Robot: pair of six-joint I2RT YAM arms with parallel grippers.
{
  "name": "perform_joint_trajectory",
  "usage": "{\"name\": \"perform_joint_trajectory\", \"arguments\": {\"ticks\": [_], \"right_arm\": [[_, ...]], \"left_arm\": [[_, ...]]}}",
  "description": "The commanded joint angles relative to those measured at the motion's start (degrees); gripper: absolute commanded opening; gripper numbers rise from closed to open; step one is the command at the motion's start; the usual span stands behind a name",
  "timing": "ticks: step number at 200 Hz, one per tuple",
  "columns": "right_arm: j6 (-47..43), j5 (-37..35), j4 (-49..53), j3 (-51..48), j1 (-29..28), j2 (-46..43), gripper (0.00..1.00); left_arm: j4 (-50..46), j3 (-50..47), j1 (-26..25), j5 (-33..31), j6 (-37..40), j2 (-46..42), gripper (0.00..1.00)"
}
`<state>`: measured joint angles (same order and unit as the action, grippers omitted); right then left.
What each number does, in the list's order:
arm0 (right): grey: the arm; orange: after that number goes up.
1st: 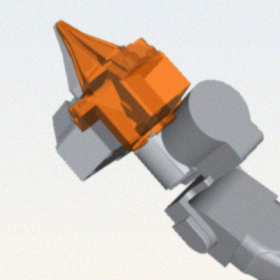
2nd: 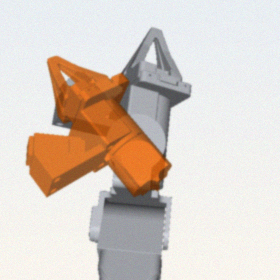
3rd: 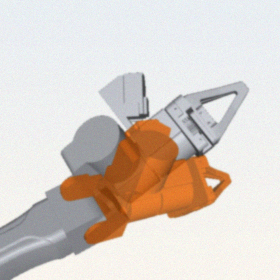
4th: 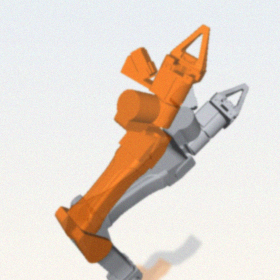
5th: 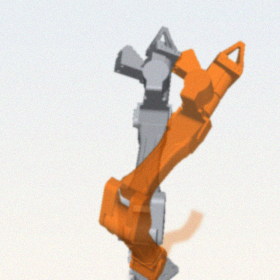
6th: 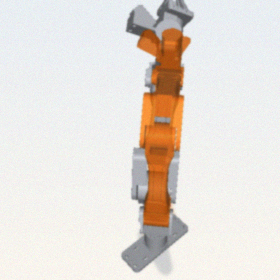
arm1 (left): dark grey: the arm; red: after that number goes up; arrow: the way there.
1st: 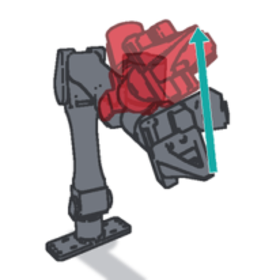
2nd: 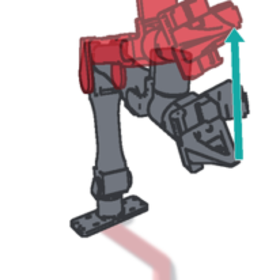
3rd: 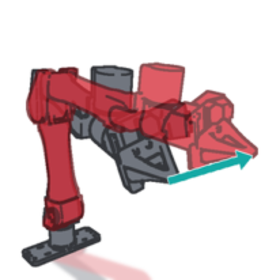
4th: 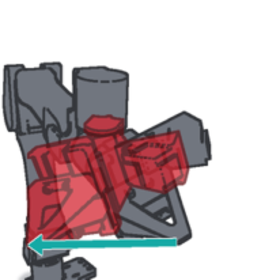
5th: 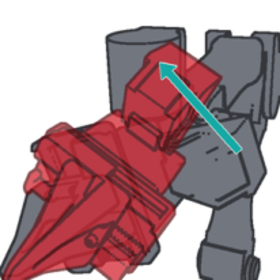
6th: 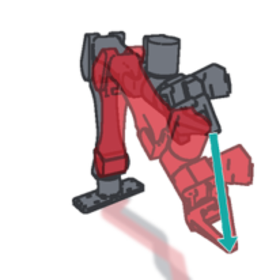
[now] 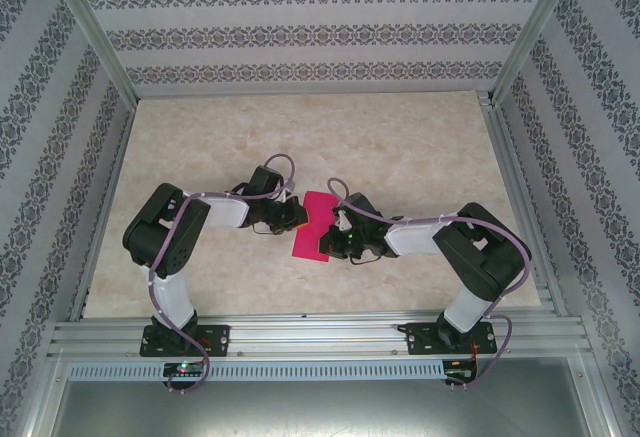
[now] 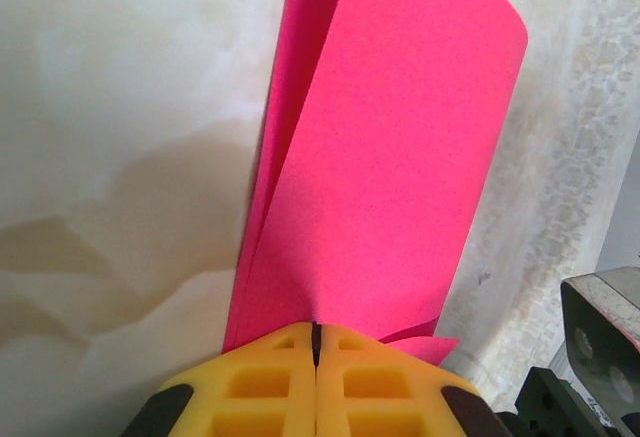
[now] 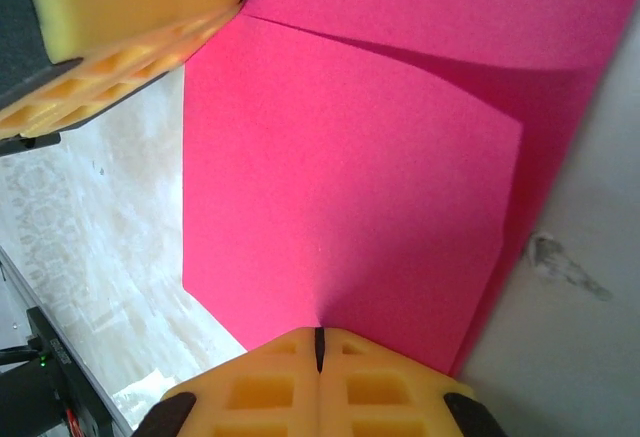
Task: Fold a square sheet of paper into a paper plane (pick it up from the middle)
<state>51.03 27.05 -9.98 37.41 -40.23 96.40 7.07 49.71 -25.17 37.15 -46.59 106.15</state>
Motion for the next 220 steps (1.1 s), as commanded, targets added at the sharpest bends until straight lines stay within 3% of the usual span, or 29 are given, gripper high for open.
{"name": "perform_joint_trajectory", "arguments": {"ticks": [1,76,119,180,220], "right_arm": [[-1.45,-2.72,10.70,-1.91,0.57,1.95,0.02],[-2.68,-1.57,11.11,-0.27,0.69,2.35,0.03],[-2.82,-1.62,11.38,0.65,0.82,2.45,0.03],[-2.84,-0.89,11.28,1.51,0.94,2.48,0.05],[-2.30,0.17,10.84,3.01,0.97,1.55,0.07]], "left_arm": [[0.40,-1.28,2.44,-4.53,2.99,1.63,0.08],[-2.76,0.37,4.25,-2.73,4.66,-4.70,0.11],[-0.52,-1.69,1.29,-1.91,2.73,-8.85,0.12],[2.97,-1.83,-1.90,0.89,1.91,-2.61,0.12],[-0.27,-1.14,-1.95,-2.60,2.18,0.98,0.09]]}}
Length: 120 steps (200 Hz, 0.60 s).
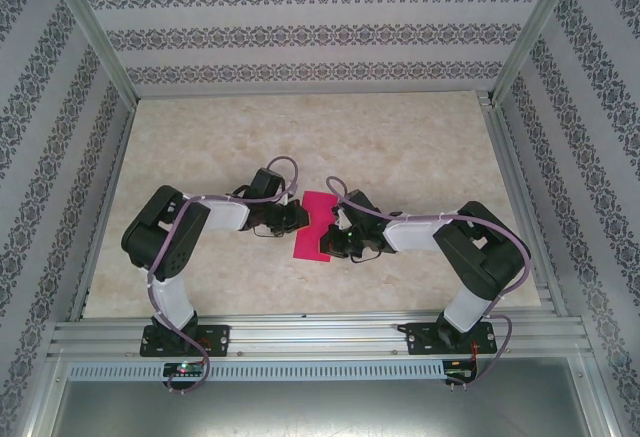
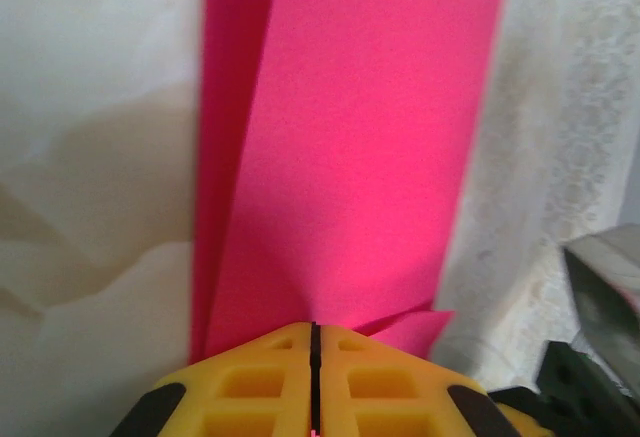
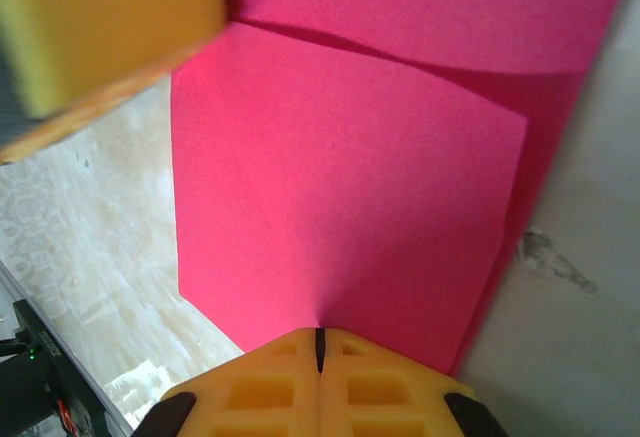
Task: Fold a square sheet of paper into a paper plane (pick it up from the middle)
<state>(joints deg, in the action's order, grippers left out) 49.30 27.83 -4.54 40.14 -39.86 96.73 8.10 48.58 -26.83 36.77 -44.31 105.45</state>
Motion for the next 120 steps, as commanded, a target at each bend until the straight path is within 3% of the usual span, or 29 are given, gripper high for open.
{"name": "perform_joint_trajectory", "arguments": {"ticks": [1,56,120], "right_arm": [[-0.55,-0.56,5.36,0.28,0.58,1.16,0.07],[0.25,0.70,4.54,5.00,0.36,-1.47,0.09],[0.55,0.62,4.54,11.41,0.11,6.92,0.10]], "left_arm": [[-1.40,-0.03,-0.26,-2.36,-0.08,1.73,0.09],[-2.82,-1.06,-0.24,-3.80,0.43,2.46,0.07],[-2.99,-0.68,-0.26,-3.24,0.48,2.22,0.07]]}}
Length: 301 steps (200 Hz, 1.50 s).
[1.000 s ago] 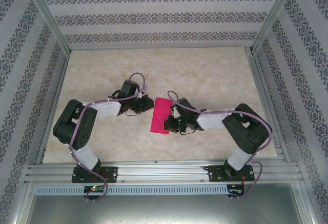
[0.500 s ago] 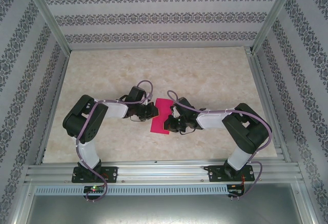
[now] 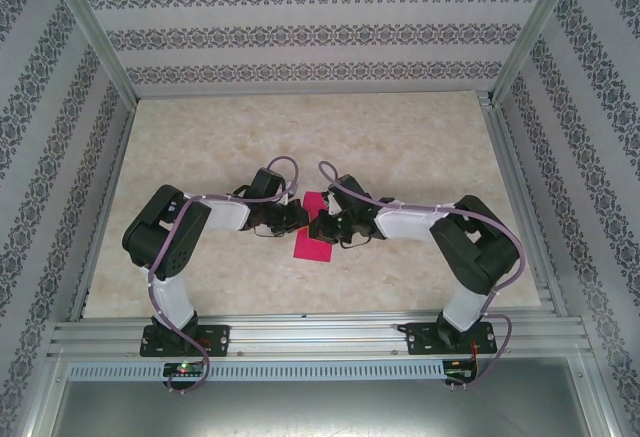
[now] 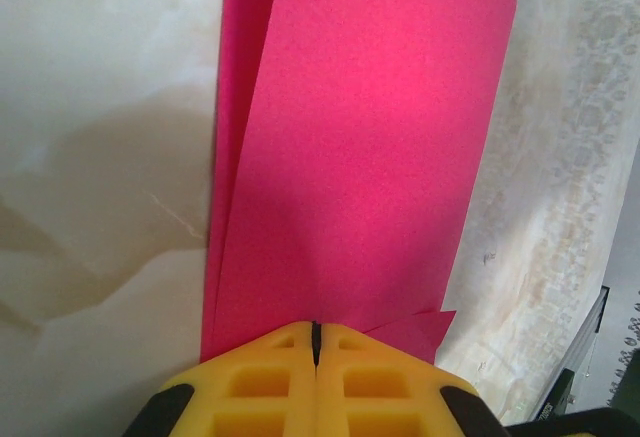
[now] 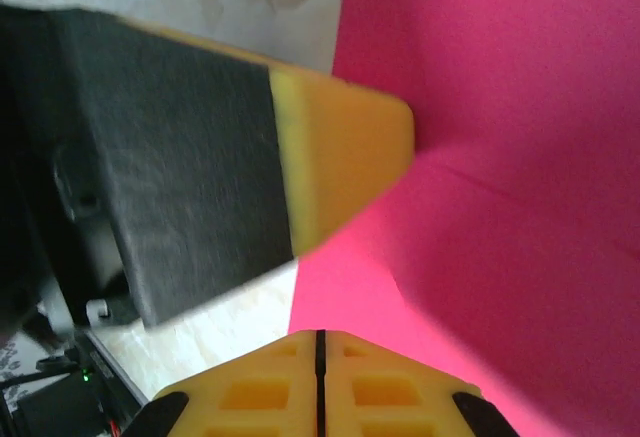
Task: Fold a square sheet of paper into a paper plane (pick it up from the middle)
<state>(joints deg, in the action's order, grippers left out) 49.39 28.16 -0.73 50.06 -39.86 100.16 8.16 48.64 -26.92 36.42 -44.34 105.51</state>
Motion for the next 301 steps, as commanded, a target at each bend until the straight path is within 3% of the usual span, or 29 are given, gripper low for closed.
{"name": "perform_joint_trajectory", "arguments": {"ticks": [1,64,116,229,301], "right_arm": [[0.50,0.26,0.73,1.46,0.12,3.65,0.10],[1.92,0.76,-1.63,-2.39,0.39,7.02,0.10],[1.20,4.66,-1.86,-6.07,0.38,2.43,0.13],[1.18,3.41,-0.14,-18.44,-0.58,-7.84,0.14],[0.33,-1.41,4.59,-14.59,-0.42,-16.00,0.14]], "left_arm": [[-3.06,-0.75,-0.16,-2.92,0.49,2.15,0.07],[-3.15,-1.27,-0.18,-3.67,0.21,2.29,0.04],[-3.30,-1.66,-0.20,-5.46,-0.67,3.21,0.02],[-4.19,-1.09,-0.19,-5.87,-0.40,3.29,0.02],[-3.78,-1.16,-0.17,-4.96,-0.27,3.20,0.02]]}}
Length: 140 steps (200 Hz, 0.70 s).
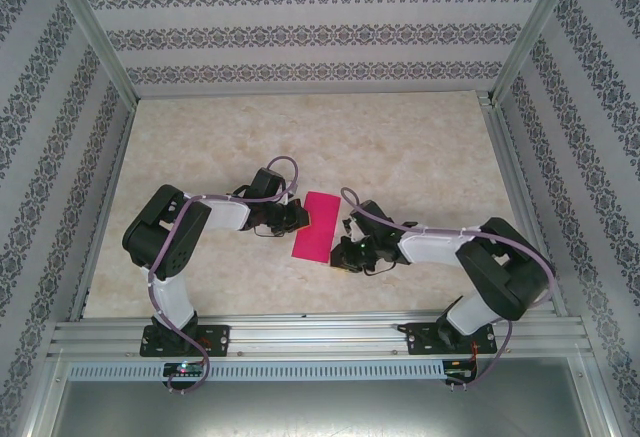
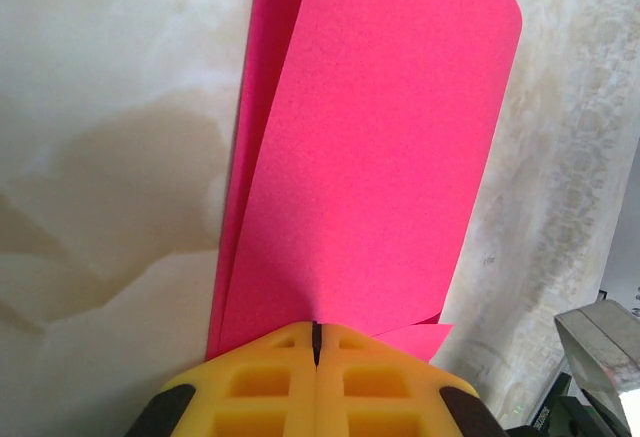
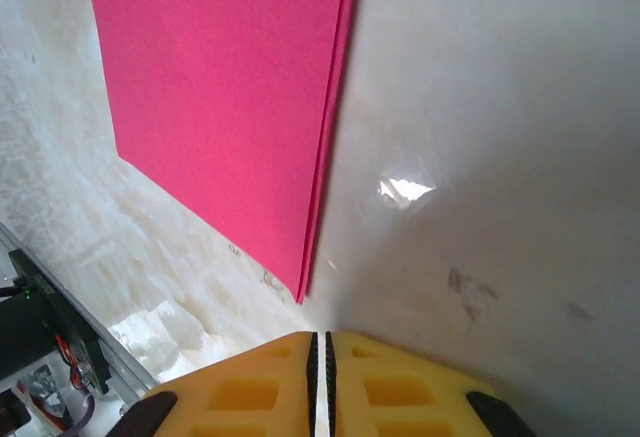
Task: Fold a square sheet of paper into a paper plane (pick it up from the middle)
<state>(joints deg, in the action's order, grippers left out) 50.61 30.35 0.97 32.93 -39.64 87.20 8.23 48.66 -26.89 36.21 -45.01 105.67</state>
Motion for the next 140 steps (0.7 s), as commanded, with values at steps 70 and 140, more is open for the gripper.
{"name": "perform_joint_trajectory", "arguments": {"ticks": [70,140], "right_arm": [[1.44,-3.27,-2.35,10.05,-0.71,7.59,0.12],[2.04,-1.85,-5.46,1.65,-0.89,9.35,0.10]], "left_arm": [[-3.56,-0.58,-0.22,-2.99,0.59,2.43,0.04],[-5.77,1.02,-0.24,-2.43,1.92,0.31,0.08]]}}
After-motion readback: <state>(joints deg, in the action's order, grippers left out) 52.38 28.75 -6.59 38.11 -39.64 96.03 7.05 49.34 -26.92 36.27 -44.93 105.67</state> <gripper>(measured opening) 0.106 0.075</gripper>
